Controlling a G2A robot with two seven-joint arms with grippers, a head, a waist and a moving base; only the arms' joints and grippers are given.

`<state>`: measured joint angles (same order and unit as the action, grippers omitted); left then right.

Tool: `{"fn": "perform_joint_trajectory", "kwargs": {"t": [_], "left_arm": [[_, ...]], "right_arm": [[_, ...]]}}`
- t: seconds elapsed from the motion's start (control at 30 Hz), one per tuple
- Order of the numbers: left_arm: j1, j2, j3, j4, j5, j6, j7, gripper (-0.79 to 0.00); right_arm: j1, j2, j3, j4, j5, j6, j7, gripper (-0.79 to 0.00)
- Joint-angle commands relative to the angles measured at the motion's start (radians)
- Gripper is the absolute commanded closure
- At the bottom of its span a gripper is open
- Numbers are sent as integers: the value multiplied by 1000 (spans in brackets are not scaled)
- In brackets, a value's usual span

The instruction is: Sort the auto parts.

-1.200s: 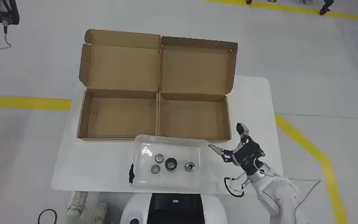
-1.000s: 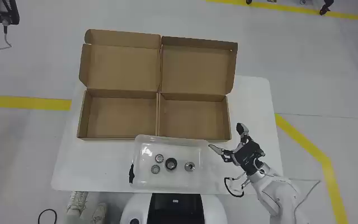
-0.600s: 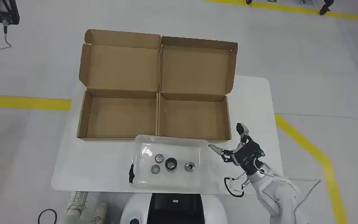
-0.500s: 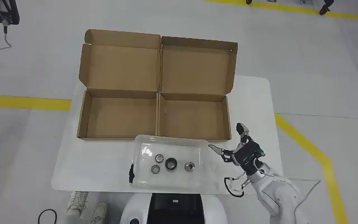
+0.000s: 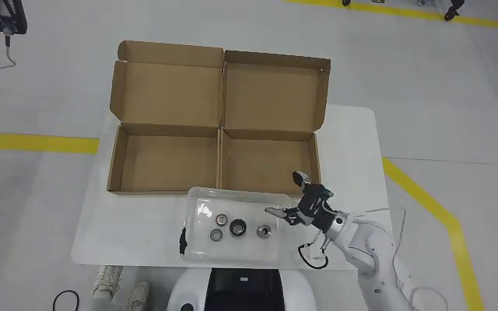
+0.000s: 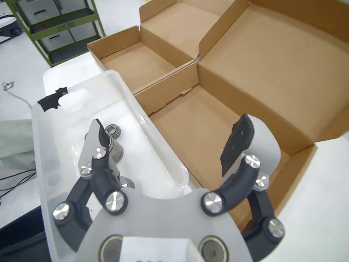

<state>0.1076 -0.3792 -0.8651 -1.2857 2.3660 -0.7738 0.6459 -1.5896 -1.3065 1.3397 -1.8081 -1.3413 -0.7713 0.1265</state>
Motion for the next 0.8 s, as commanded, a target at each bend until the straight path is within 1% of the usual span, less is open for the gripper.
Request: {"fn": "perform_joint_trajectory", "kwargs": {"t": [0.0,0.07,0.17,0.37,0.6,0.77], "left_arm": [[0,0,0,0,0,0,0,-785],[0,0,0,0,0,0,0,-785],[0,0,0,0,0,0,0,-785],[0,0,0,0,0,0,0,-785],[0,0,0,0,0,0,0,-785],[0,0,0,0,0,0,0,-785]], "right_arm": [[51,-1,-35,48,41,-40,54,-785],[87,-1,-65,80,75,-79,84,-785],[134,0,-97,106,103,-127,98,-785],[195,6,-149,95,51,-236,55,-785],[246,24,-259,89,-50,-241,-35,-785],[246,24,-259,89,-50,-241,-35,-785]]}}
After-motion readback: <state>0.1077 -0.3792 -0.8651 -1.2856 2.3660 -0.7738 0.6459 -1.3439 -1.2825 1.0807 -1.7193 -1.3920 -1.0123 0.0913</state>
